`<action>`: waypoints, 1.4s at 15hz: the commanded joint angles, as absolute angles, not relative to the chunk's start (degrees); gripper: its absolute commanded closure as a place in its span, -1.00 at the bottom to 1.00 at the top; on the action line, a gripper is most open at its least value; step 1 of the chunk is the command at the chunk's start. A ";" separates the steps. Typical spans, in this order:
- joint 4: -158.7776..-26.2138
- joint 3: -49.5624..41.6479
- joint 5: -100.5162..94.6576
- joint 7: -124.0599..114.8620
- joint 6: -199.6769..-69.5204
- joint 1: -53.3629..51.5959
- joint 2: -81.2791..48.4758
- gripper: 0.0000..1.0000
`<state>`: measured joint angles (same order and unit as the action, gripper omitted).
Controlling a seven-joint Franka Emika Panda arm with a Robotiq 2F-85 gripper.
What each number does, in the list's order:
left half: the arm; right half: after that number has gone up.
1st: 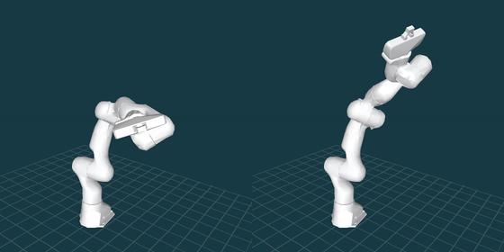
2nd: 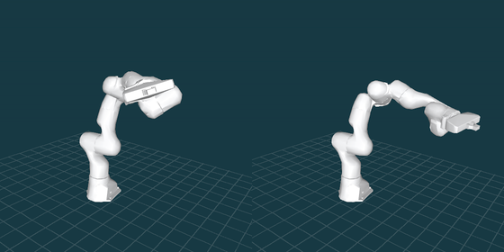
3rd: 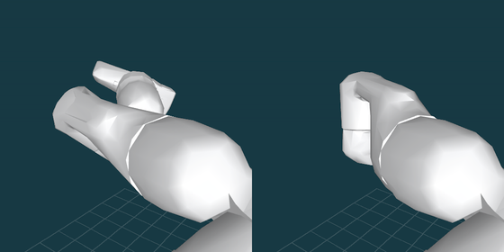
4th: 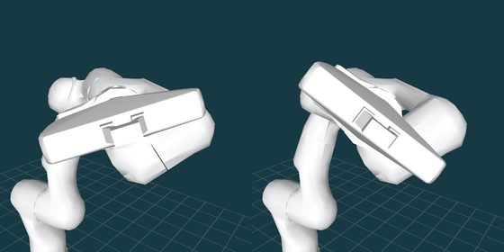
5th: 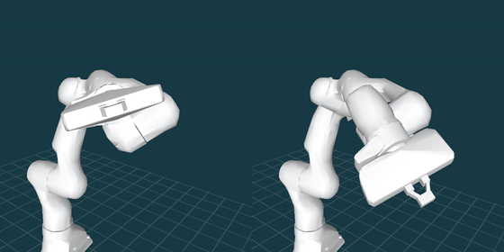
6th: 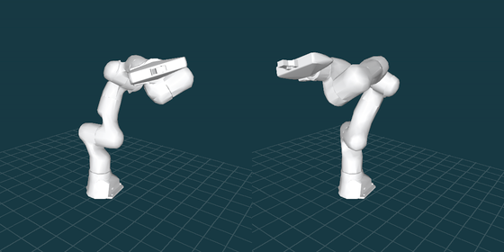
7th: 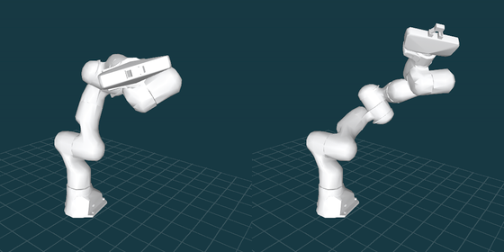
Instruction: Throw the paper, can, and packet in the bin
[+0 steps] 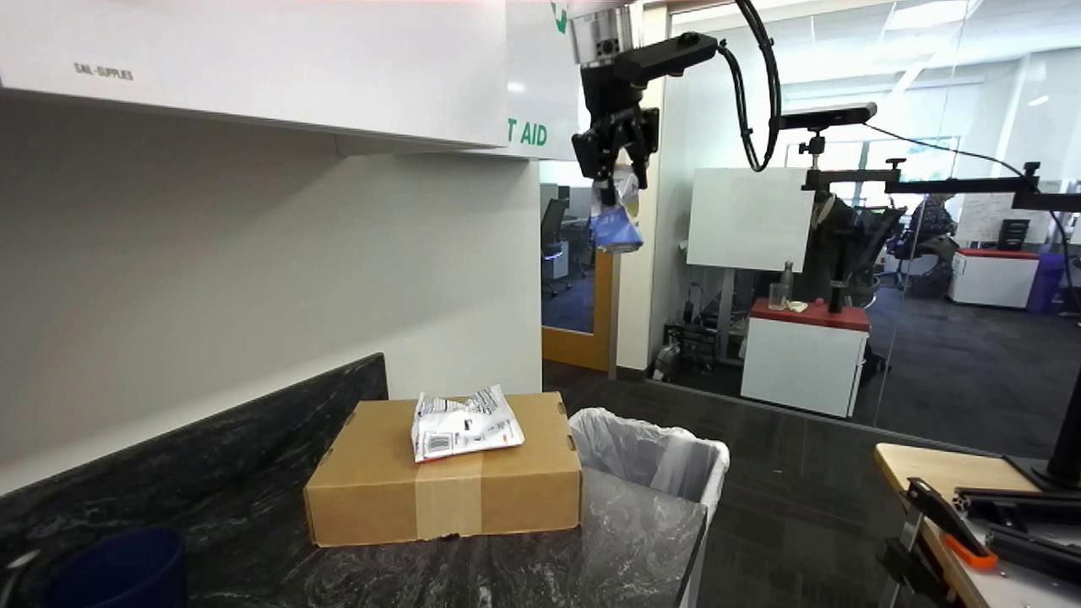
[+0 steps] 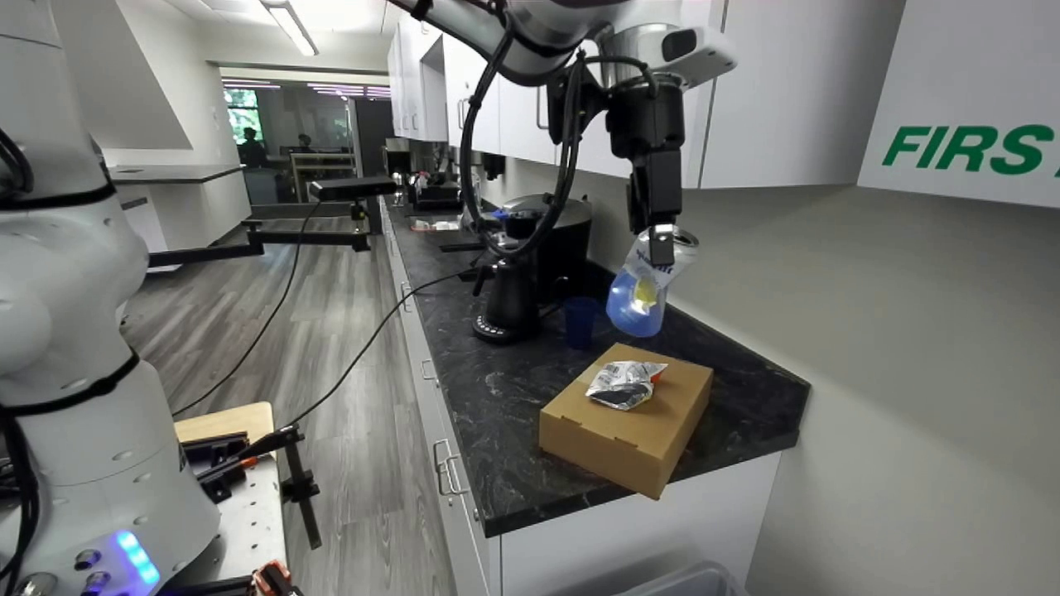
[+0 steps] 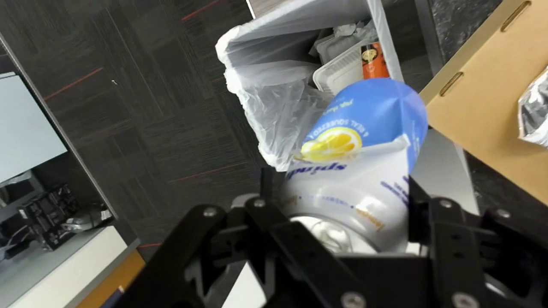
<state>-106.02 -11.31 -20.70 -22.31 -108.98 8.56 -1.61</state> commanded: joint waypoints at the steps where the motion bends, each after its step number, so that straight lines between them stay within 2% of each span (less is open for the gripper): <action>1: -102.89 -13.18 -22.16 -19.63 -108.72 11.27 -2.62 0.20; 11: -103.73 -16.34 -24.25 -8.93 -118.58 14.49 -7.09 0.20; 16: -103.51 -16.97 -24.37 -7.25 -119.52 14.84 -8.51 0.20; 17: -103.52 -16.99 -24.12 -6.61 -119.55 14.91 -8.57 -0.80; 21: -103.29 -17.07 -24.18 -5.75 -119.24 14.91 -8.67 -1.00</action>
<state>-103.84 -17.03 -23.81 -7.62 -118.52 14.24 -8.48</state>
